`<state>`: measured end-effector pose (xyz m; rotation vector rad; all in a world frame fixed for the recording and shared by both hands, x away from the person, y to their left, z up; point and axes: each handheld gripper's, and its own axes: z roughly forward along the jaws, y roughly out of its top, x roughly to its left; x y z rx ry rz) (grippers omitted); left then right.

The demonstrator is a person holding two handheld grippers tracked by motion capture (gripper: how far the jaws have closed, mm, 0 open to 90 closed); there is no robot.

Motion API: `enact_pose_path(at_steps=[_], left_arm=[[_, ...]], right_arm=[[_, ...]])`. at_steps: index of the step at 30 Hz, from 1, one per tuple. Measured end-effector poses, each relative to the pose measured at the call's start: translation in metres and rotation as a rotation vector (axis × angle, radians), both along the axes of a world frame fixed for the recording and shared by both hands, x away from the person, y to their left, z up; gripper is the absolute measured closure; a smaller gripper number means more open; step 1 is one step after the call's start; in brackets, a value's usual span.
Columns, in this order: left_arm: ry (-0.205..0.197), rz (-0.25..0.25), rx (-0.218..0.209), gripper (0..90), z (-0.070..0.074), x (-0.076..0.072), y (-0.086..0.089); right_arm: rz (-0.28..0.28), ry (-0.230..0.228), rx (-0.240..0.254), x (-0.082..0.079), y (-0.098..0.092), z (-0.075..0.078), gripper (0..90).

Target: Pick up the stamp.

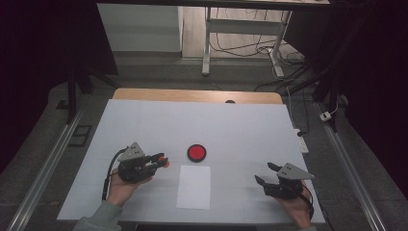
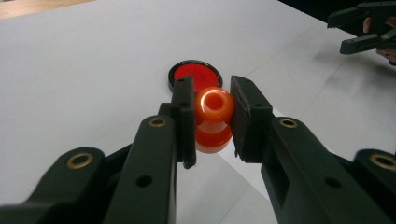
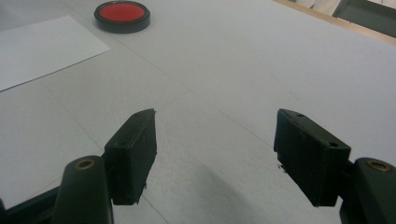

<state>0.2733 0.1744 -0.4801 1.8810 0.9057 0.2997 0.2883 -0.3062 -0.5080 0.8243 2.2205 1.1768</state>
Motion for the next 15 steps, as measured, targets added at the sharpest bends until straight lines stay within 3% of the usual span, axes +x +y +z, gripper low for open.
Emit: enact_pose_path(at_steps=[15], left_arm=[[-0.005, -0.043, 0.011, 72.3, 0.003, 0.01, -0.02]], right_arm=[[0.001, 0.001, -0.001, 0.0, 0.0, 0.0, 29.4]])
